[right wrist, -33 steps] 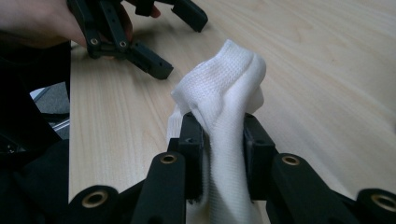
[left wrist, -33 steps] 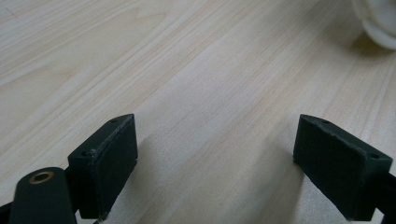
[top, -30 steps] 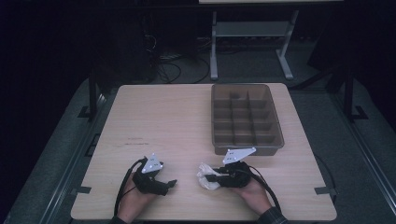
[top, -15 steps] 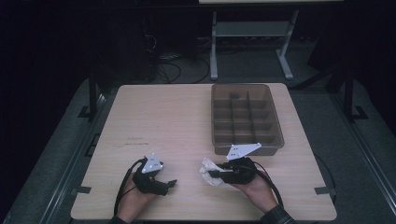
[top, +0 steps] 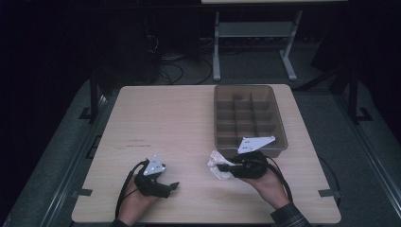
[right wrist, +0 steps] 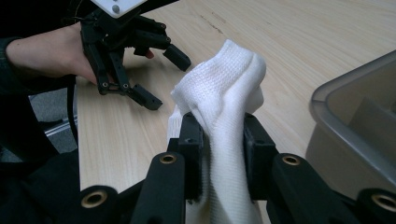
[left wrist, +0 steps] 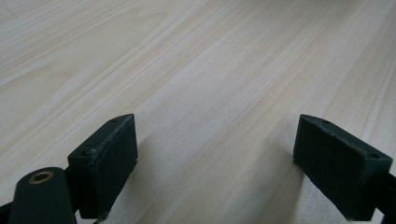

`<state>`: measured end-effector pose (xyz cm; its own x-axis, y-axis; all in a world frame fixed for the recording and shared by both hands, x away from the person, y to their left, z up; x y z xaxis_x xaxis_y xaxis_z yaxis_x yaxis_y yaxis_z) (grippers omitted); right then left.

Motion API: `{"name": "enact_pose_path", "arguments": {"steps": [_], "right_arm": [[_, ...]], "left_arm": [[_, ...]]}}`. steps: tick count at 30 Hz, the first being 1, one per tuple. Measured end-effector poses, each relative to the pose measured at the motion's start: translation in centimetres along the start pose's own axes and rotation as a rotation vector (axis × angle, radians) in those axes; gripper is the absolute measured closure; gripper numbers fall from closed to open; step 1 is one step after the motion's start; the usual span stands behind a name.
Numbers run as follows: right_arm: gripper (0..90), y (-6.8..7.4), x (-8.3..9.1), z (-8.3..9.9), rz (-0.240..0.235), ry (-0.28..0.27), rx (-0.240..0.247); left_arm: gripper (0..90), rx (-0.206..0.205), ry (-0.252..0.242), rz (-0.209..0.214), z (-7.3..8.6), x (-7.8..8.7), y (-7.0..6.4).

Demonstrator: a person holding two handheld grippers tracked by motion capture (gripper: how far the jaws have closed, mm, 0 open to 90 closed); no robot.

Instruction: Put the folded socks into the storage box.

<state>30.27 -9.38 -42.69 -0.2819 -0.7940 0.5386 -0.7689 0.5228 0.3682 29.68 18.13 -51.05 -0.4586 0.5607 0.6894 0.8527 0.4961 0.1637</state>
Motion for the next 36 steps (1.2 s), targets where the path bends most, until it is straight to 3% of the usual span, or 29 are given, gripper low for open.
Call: {"name": "enact_pose_path", "arguments": {"steps": [18,28,36], "right_arm": [[73.5,-2.0,3.3,-2.3,0.056,-0.077,-0.009],[73.4,-4.3,5.4,-3.7,0.106,-0.120,-0.032],[73.4,-6.4,5.8,-4.3,0.142,-0.121,-0.060]], "left_arm": [[13.3,0.000,-0.001,-0.001,0.0,0.0,0.0],[13.4,-0.001,0.000,-0.002,0.0,0.0,0.0],[13.3,0.000,-0.002,-0.002,0.0,0.0,0.0]]}}
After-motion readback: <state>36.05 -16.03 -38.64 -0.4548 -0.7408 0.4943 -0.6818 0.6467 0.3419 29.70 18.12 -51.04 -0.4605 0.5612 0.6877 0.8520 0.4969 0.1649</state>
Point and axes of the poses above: each handheld gripper's, and its own axes: x roughly backward along the jaws, z roughly out of its underside, y roughly to its left, the point moved 5 cm from there along -x, roughly forward along the jaws, and after that the axes turned 13 degrees about -x, right-handed, at the moved point
